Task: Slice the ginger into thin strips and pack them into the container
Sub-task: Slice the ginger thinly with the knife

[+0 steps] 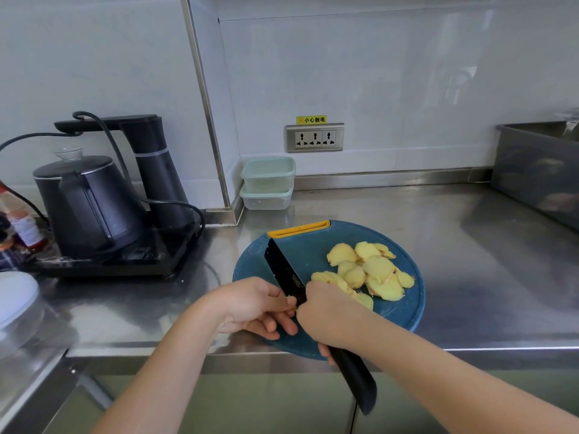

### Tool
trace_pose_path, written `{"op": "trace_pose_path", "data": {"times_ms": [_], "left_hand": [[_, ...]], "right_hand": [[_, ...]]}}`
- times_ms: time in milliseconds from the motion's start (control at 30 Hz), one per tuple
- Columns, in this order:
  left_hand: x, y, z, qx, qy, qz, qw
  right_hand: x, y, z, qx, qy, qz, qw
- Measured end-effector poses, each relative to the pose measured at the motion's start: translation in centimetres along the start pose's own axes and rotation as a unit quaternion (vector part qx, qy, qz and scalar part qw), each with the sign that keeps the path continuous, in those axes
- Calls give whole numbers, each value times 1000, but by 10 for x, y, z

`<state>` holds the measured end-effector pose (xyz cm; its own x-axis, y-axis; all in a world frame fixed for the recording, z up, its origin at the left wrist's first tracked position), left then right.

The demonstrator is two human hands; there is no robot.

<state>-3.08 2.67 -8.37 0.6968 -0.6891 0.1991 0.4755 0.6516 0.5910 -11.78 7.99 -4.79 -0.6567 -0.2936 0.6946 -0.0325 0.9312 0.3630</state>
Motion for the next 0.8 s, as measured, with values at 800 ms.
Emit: {"op": "trace_pose_path", "data": {"times_ms": [800], "left_hand": [[4, 20, 11, 78, -180, 162, 967]], "right_hand": [[53, 24, 35, 33, -335, 38, 941]]}}
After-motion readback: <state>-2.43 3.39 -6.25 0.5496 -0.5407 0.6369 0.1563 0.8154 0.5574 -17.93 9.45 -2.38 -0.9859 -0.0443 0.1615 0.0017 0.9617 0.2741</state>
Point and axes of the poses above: each hand's wrist, its own y-axis away from the middle knuckle, its own x-axis out of the back of the hand, z = x × y, the point moved 9 cm from there along -y, towards the middle knuckle, and after that the axes turned 6 degrees about x, right-handed, at the moved point
